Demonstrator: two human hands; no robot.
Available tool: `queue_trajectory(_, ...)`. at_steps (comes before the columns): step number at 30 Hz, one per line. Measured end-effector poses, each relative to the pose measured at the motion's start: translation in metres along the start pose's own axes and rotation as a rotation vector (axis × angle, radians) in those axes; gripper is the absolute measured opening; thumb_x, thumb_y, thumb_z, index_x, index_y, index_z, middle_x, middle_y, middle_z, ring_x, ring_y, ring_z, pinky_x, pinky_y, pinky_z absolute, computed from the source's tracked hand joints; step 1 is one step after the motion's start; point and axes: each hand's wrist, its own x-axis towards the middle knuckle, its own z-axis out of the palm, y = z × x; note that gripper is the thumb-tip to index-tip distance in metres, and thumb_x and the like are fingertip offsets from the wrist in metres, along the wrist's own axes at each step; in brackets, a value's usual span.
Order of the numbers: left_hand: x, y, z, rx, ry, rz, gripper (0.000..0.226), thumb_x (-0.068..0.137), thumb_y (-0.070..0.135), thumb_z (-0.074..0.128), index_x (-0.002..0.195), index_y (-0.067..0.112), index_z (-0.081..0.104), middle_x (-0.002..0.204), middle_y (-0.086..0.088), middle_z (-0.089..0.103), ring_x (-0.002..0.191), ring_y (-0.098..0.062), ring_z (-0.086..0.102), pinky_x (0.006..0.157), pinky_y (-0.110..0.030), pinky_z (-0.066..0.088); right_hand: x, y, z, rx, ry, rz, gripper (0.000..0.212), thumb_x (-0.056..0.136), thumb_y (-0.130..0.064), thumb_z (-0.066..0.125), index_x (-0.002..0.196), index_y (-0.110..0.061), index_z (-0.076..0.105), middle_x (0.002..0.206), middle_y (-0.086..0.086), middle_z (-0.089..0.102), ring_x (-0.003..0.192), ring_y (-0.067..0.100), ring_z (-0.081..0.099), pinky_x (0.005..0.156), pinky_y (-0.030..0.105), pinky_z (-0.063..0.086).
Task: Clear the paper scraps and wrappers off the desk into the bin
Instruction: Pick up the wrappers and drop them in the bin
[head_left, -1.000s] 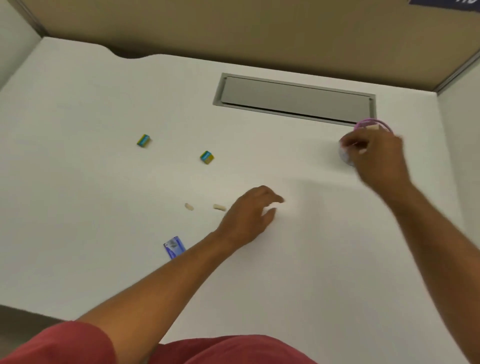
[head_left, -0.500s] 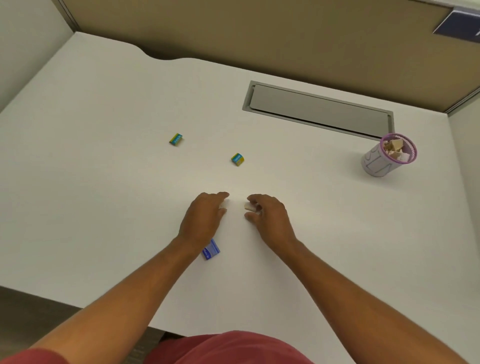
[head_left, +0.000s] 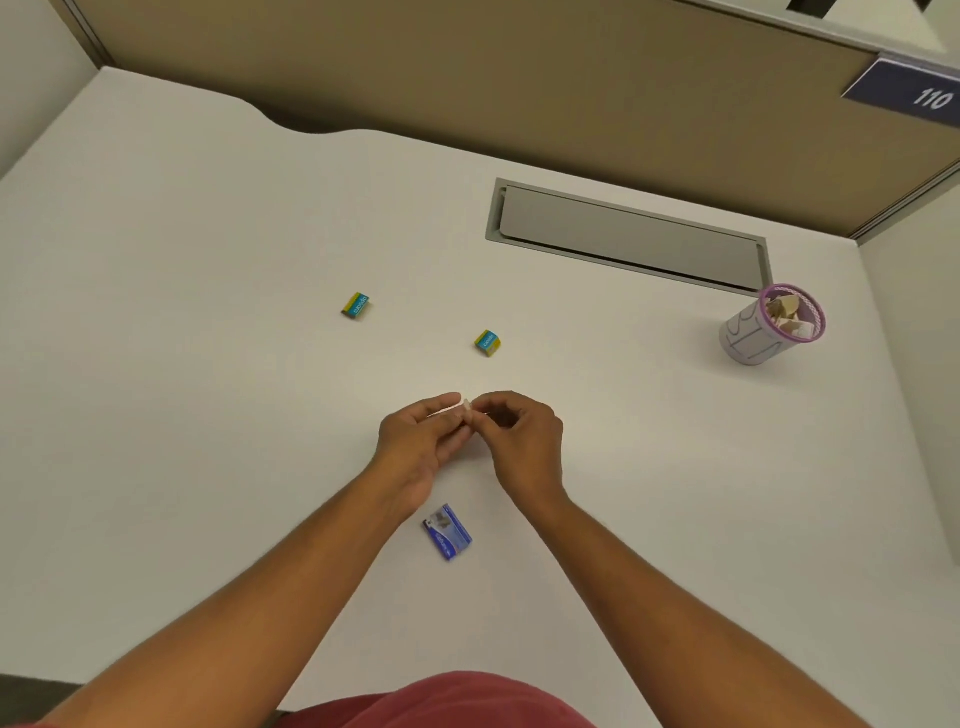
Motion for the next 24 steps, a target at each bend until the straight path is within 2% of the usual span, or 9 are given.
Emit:
queue_trajectory(4,0.010,0.011,-0.008,0.028,-0.015,0.013,0.021,0.090,0.004,0.078,0.111,0.002,0.076,0.099,-0.012,0.083,0.093,-0.022,0.081,0.075,-0.025,0.065,0.007,-0.002,0.014,-0.056,0.002,-0.006,0.006,0.086,-0.023,0.079,0.092,-0.023,0.082,0.087,-0.016,0.077,0.082,0.003,0.071,0.077,0.016,0.055)
queue_trajectory(9,0.021,0.026,-0.021,0.048,0.068,0.070,0.017,0.086,-0.006,0.078,0.100,0.003,0.075,0.095,-0.014,0.080,0.085,-0.021,0.080,0.073,-0.023,0.064,0.034,-0.013,0.012,-0.008,-0.212,0.020,0.015,0.078,-0.020,0.086,0.088,-0.023,0.076,0.084,-0.008,0.080,0.081,0.007,0.076,0.081,0.031,0.062)
queue_trajectory(12,0.023,0.036,-0.025,0.035,0.068,0.073,0.018,0.085,-0.008,0.078,0.098,0.005,0.076,0.093,-0.012,0.081,0.086,-0.022,0.081,0.073,-0.022,0.064,0.062,-0.016,0.007,-0.124,-0.024,-0.059,0.016,0.078,-0.020,0.085,0.084,-0.022,0.070,0.086,-0.010,0.076,0.081,0.005,0.070,0.076,0.020,0.053)
queue_trajectory(14,0.021,0.040,-0.024,0.051,0.054,0.086,0.019,0.084,-0.008,0.079,0.098,0.004,0.076,0.094,-0.012,0.081,0.088,-0.023,0.081,0.074,-0.023,0.064,0.077,-0.015,0.005,-0.256,0.080,-0.127,0.014,0.084,-0.017,0.080,0.094,-0.022,0.071,0.100,-0.011,0.071,0.093,0.012,0.065,0.080,0.022,0.048)
queue_trajectory(16,0.018,0.042,-0.020,0.066,0.054,0.098,0.019,0.084,-0.009,0.079,0.098,0.003,0.076,0.095,-0.012,0.081,0.088,-0.023,0.080,0.075,-0.023,0.064,0.091,-0.012,0.007,-0.408,-0.003,-0.176,0.023,0.089,-0.016,0.076,0.112,-0.019,0.073,0.119,-0.004,0.067,0.109,0.020,0.059,0.091,0.024,0.044)
queue_trajectory(18,0.014,0.041,-0.014,0.077,0.058,0.108,0.021,0.083,-0.009,0.080,0.100,0.003,0.076,0.094,-0.013,0.081,0.088,-0.023,0.081,0.075,-0.024,0.065,0.098,-0.008,0.009,-0.548,-0.114,-0.192,0.030,0.093,-0.016,0.071,0.123,-0.015,0.071,0.127,0.002,0.063,0.117,0.023,0.055,0.096,0.024,0.041)
queue_trajectory(21,0.008,0.039,-0.005,0.080,0.046,0.108,0.021,0.083,-0.010,0.079,0.100,0.002,0.075,0.088,-0.012,0.082,0.088,-0.025,0.081,0.075,-0.024,0.065,0.097,-0.004,0.006,-0.582,-0.080,-0.195,0.025,0.097,-0.014,0.064,0.120,-0.013,0.074,0.122,0.004,0.068,0.113,0.023,0.060,0.098,0.029,0.047)
queue_trajectory(24,0.004,0.035,0.005,0.086,0.028,0.102,0.021,0.083,-0.010,0.079,0.100,0.002,0.076,0.088,-0.010,0.083,0.089,-0.026,0.081,0.073,-0.023,0.065,0.084,0.000,-0.005,-0.378,0.017,-0.128,0.016,0.094,-0.018,0.070,0.107,-0.015,0.078,0.110,-0.001,0.075,0.097,0.016,0.069,0.092,0.035,0.055)
